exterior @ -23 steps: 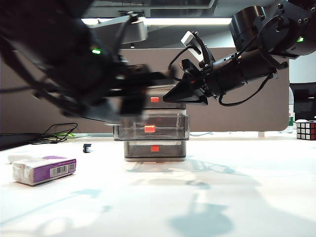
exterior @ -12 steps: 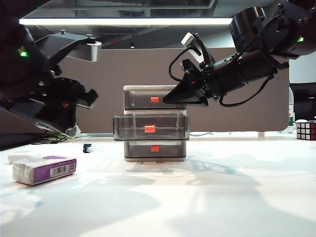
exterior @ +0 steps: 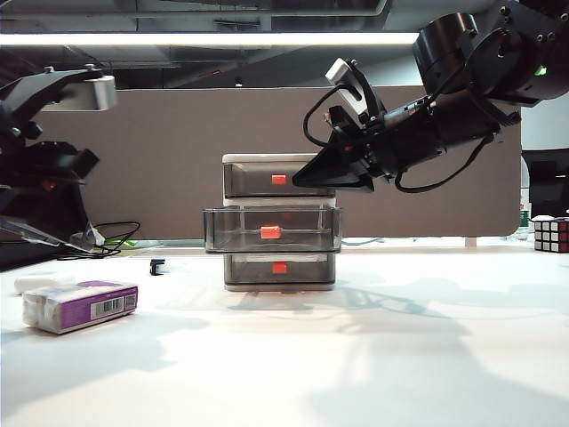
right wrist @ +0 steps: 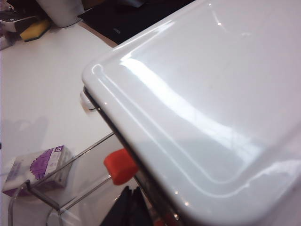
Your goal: Open the second layer of the drawer on the table, pick up a pack of napkins on the table and put it in, and finally close the drawer.
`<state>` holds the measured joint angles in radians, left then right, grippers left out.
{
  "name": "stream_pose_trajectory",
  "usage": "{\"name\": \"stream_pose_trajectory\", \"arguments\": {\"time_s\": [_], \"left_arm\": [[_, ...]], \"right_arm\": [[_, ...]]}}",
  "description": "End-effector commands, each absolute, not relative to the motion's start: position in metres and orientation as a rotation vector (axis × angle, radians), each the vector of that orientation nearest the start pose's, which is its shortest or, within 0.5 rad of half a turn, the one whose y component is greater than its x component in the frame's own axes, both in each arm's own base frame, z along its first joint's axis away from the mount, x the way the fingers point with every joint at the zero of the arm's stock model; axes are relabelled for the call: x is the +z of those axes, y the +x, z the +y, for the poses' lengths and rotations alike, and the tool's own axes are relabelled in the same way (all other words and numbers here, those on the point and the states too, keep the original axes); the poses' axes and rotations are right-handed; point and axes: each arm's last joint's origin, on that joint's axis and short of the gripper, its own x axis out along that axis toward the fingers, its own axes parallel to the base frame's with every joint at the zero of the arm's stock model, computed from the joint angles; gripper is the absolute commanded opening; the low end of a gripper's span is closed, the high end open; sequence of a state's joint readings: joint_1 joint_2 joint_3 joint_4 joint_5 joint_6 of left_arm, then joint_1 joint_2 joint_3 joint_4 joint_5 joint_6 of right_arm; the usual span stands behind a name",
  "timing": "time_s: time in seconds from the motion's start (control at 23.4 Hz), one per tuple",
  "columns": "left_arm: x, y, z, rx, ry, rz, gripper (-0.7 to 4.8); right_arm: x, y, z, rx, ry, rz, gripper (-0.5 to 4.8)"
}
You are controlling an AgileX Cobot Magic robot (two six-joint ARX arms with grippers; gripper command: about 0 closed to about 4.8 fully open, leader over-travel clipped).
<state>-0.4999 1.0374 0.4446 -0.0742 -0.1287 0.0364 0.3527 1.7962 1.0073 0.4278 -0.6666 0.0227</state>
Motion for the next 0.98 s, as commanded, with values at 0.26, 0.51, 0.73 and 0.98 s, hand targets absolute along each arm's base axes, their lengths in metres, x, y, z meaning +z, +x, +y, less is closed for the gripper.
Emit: {"name": "stream_pose_trajectory", "arguments": {"time_s": [0.26, 0.51, 0.73, 0.98], "left_arm": [[0.178, 0.192, -0.068, -0.446, 0.1, 0.688, 4.43], [0.16, 0.2, -0.072, -0.475, 0.107, 0.757, 4.34], [0.153, 0.208, -0.075, -0.475, 0.106, 0.752, 4.33], [0.146, 0.219, -0.078, -0.471, 0.118, 0.762, 4.29]], "right_arm": [[0.2, 0.349, 0.148, 1.013, 0.084, 0.383, -0.04], [0.2, 0.349, 0.148, 1.013, 0.084, 0.384, -0.04], [0.2, 0.349, 0.148, 1.013, 0.084, 0.384, -0.04], [0.2, 0.349, 0.148, 1.013, 0.083, 0.383, -0.04]]}}
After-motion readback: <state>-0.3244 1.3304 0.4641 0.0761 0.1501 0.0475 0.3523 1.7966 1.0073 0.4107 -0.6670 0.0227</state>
